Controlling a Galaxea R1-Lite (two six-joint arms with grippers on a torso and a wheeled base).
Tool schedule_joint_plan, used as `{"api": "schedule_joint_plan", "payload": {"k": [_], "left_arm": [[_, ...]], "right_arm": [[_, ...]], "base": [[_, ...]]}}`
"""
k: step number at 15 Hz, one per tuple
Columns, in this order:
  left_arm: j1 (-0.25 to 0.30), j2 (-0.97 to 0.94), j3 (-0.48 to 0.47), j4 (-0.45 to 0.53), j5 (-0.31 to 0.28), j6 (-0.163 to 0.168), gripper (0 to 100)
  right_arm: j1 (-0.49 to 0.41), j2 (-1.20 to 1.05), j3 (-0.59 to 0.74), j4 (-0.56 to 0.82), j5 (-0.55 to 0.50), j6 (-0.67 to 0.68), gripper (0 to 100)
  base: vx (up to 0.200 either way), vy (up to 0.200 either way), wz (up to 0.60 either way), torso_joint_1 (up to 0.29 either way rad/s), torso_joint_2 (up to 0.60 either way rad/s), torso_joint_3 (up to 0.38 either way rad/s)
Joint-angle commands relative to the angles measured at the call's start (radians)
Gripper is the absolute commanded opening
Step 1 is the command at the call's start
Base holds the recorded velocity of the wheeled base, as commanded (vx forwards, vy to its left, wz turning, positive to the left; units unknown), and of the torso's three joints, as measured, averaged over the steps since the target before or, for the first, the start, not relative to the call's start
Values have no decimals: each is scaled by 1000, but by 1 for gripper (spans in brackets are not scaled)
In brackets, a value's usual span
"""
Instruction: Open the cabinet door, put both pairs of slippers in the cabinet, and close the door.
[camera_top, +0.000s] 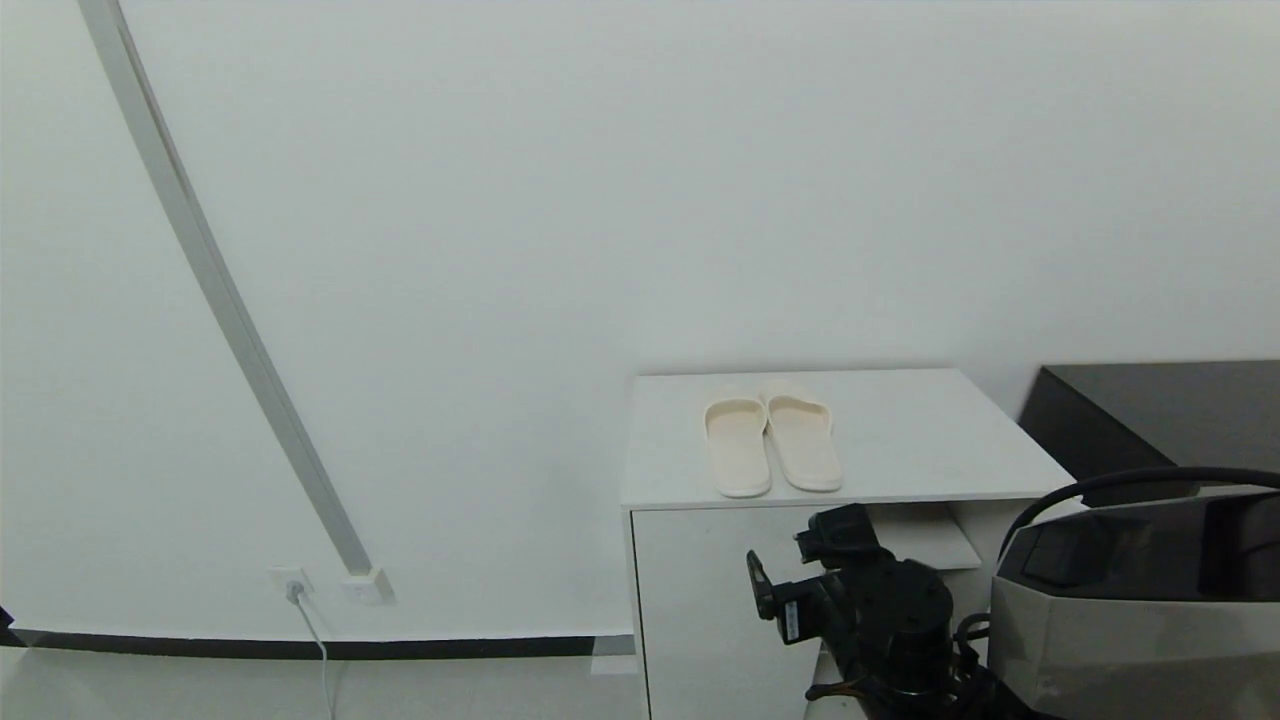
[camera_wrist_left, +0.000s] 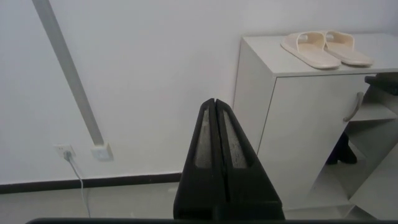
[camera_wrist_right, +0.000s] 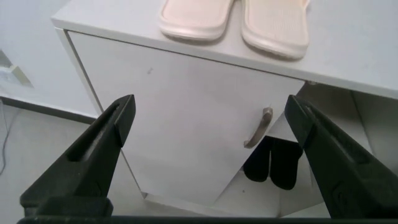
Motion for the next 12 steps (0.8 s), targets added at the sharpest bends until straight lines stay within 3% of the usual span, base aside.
{"api": "schedule_joint_plan", "payload": {"k": [1,4,6,8,10,12], "left_arm": [[0,0,0,0,1,-1,0],[0,0,0,0,1,-1,0],[0,0,0,0,1,-1,0],[0,0,0,0,0,3,0],[0,0,0,0,0,6,0],[0,0,0,0,-2,3,0]], "right_arm": [[1,3,1,-1,3,-4,100],[1,-14,34,-1,-9,-5,100],[-36,-54,-32,17,1,-10,100],[-64,-118,-132,215,3,-4,100],[-76,-206,-310,514,3,41,100],[-64,-284,-405,748,3,95,100]], "base": [[0,0,0,173,-364,-193],[0,0,0,165,-352,-189],[0,0,0,166,-352,-183],[0,0,0,47,-121,-45],[0,0,0,0,0,0],[0,0,0,0,0,0]]}}
